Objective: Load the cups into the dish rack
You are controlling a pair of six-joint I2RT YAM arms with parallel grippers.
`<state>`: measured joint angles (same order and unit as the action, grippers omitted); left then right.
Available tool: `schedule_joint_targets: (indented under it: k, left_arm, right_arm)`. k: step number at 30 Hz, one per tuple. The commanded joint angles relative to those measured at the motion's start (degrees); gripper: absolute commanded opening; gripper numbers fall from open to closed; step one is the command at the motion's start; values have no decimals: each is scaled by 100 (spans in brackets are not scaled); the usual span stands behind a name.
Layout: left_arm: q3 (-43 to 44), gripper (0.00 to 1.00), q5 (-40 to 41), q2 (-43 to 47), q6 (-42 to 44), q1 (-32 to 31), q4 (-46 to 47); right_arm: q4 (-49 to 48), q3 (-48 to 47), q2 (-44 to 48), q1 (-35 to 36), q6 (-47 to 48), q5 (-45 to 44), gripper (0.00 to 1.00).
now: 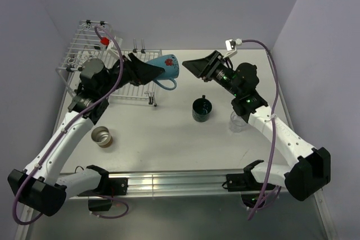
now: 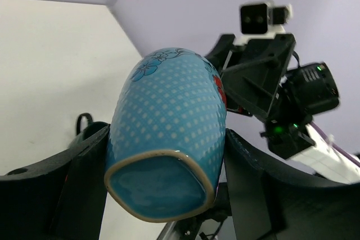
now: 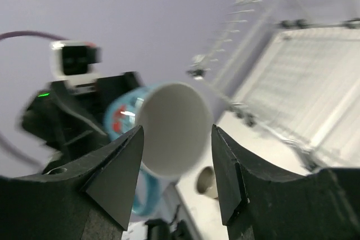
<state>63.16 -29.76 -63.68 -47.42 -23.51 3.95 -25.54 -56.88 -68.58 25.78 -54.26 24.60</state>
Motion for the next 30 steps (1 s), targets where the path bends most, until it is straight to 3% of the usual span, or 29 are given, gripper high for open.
schedule_joint_targets:
  k: [1, 4, 10, 19, 30]
  left_arm:
    - [1073, 0, 803, 49, 575, -14, -462]
    - [2020, 0, 2058, -477, 1102, -14, -1753]
    - [3910, 0, 4211, -2199, 1894, 4, -3256]
    - [7603, 0, 5472, -5373, 2290, 337, -5351]
    - [7492, 0, 5173, -6120, 2395, 1006, -5062]
  right_arm:
    - [1163, -112, 493, -29, 714, -1034, 60]
    - [1902, -288, 661, -29, 1127, -1624, 61]
    - [2510, -402, 749, -29, 1585, -1994, 62]
    - [3213, -587, 635, -29, 2068, -1924, 63]
    - [3468, -675, 442, -20, 2376, -1748, 63]
